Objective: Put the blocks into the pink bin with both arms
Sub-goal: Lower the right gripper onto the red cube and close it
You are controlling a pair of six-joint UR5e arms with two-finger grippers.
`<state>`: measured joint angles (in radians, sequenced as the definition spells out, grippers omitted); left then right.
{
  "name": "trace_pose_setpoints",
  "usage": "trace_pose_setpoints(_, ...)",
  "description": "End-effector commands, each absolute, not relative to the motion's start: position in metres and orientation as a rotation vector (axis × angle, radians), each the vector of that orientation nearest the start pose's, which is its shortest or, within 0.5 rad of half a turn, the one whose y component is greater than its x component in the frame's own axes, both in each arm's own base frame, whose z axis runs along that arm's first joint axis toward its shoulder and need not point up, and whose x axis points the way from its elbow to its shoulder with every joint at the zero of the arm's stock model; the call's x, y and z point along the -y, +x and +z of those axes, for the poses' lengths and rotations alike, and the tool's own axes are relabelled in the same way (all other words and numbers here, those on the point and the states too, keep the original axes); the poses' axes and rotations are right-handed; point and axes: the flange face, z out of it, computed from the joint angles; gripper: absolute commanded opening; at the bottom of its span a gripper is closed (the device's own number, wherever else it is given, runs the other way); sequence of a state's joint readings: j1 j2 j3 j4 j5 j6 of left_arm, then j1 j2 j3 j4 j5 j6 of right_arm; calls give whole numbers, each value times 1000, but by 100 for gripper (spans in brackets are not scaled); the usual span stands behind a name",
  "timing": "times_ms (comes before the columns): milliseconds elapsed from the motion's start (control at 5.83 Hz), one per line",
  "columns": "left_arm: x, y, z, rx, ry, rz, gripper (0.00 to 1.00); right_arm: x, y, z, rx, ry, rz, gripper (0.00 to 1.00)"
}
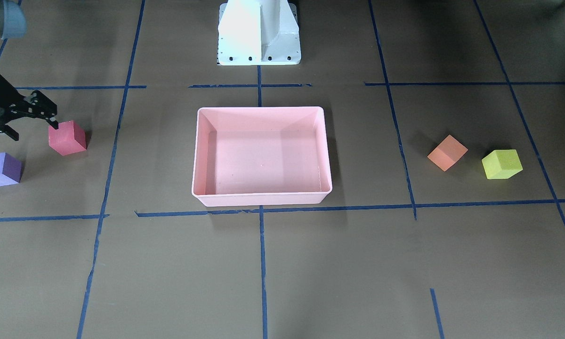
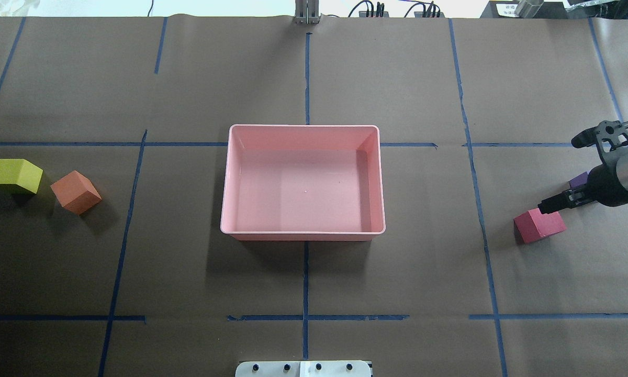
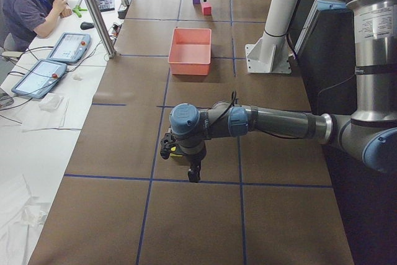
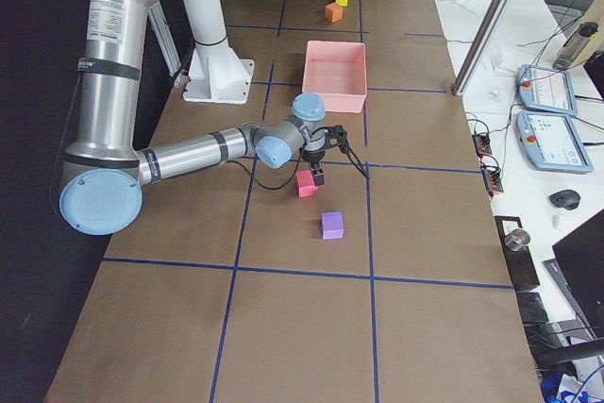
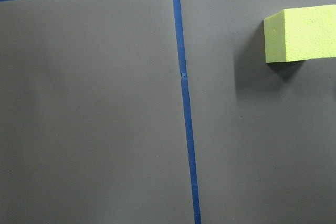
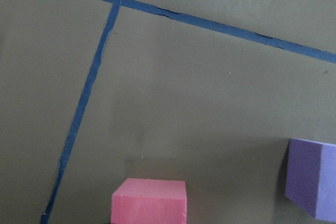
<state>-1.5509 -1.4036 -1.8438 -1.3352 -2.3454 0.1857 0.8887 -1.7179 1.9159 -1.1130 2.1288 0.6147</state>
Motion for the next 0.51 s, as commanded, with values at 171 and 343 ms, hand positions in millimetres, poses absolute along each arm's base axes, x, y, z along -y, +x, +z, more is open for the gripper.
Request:
trace_pose_setpoints(171, 410, -55, 625, -782, -63, 142, 100, 391, -256, 548, 764, 120, -290, 100)
trace_pose_setpoints(343, 410, -55, 625, -782, -63, 142, 100, 389, -273, 554, 744, 118, -311, 100)
